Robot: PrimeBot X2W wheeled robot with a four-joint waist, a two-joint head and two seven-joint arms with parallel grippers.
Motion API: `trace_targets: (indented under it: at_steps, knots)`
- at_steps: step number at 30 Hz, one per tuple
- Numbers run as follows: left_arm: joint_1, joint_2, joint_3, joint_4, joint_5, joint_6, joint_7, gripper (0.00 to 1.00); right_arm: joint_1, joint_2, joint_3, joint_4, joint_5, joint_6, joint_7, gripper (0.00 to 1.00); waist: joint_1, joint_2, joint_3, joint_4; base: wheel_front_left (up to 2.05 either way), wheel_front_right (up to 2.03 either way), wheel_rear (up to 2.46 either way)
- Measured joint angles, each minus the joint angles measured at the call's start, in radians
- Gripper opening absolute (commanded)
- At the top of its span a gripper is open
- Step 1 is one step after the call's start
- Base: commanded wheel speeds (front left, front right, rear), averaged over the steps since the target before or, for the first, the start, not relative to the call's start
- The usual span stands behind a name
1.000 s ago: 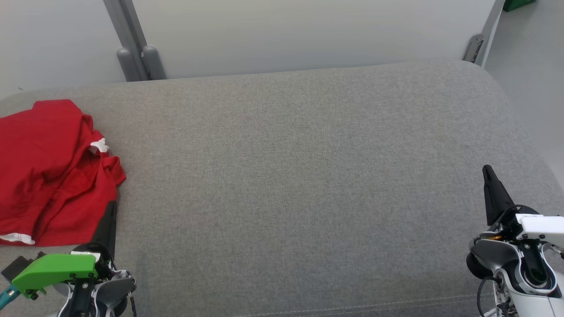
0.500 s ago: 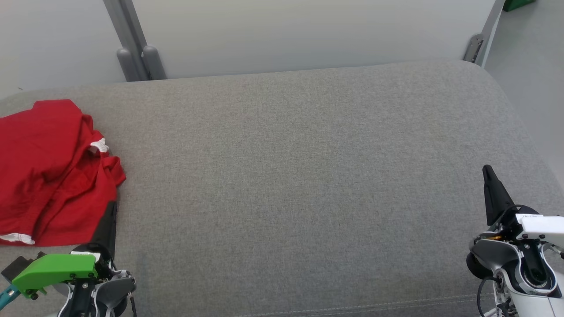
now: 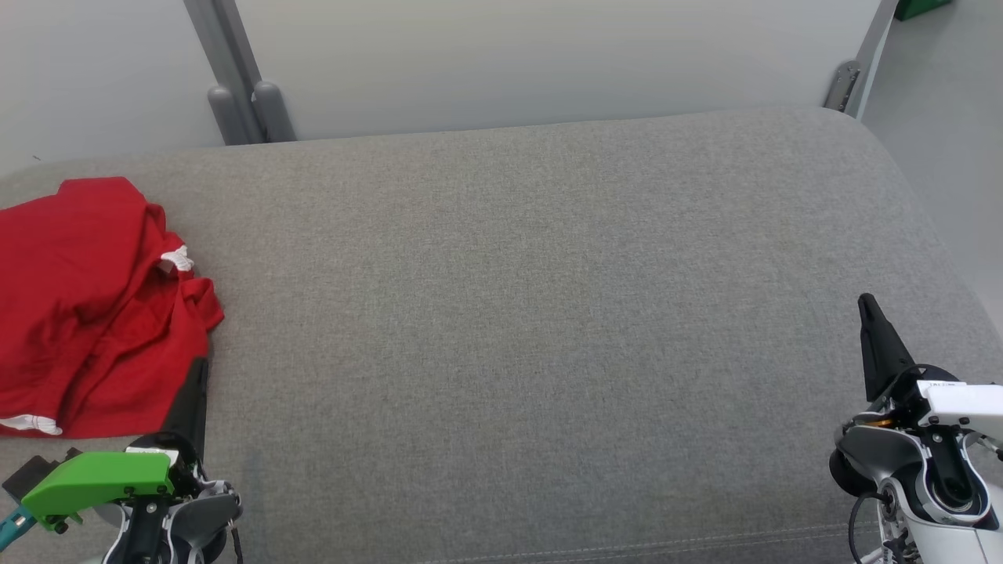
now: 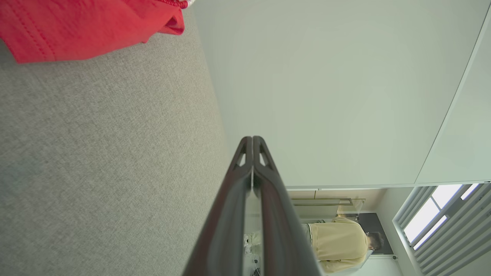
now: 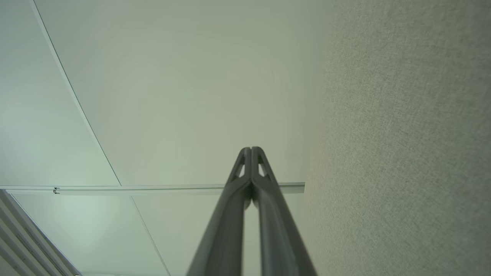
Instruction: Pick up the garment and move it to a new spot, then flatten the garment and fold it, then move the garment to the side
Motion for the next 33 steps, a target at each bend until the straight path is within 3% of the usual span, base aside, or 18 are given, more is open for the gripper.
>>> trace_targets:
  at_steps: [9,10,11,12,13,14,33]
  knots:
    - [0.0,0.0,0.0,0.0,0.0,0.0,0.0,0.0,0.0,0.0,0.0,0.0,0.0,0.0,0.0,0.0,0.0,0.0,0.0,0.0,0.0,0.0,0.0]
    - [0.0,0.0,0.0,0.0,0.0,0.0,0.0,1.0,0.0,0.0,0.0,0.0,0.0,0.0,0.0,1.0,0.0,0.0,0.0,0.0,0.0,0.0,0.0]
    - [0.0,-0.001,0.0,0.002,0.0,0.0,0.0,1.0,0.0,0.001,0.0,0.002,0.0,-0.001,0.0,1.0,0.0,0.0,0.0,0.0,0.0,0.0,0.0]
    - [0.001,-0.002,-0.001,0.013,0.0,0.001,0.0,0.0,0.002,0.003,0.0,0.011,0.0,-0.001,0.0,0.0,0.0,0.0,0.0,0.0,0.0,0.0,0.0]
    - [0.003,-0.006,-0.001,0.025,0.0,0.001,0.0,0.0,0.008,0.008,0.001,0.021,0.0,-0.002,0.0,0.0,0.0,0.0,0.0,0.0,0.0,0.0,0.0]
    - [0.008,-0.012,-0.002,0.037,0.0,0.001,0.0,1.0,0.018,0.014,0.002,0.032,0.0,-0.002,0.0,1.0,0.0,0.0,0.0,0.0,0.0,0.0,0.0]
    - [0.036,-0.021,-0.03,0.008,0.016,0.001,-0.055,1.0,0.043,0.024,0.038,0.001,-0.018,-0.002,-0.03,1.0,0.0,0.0,0.0,0.011,0.0,0.0,0.0]
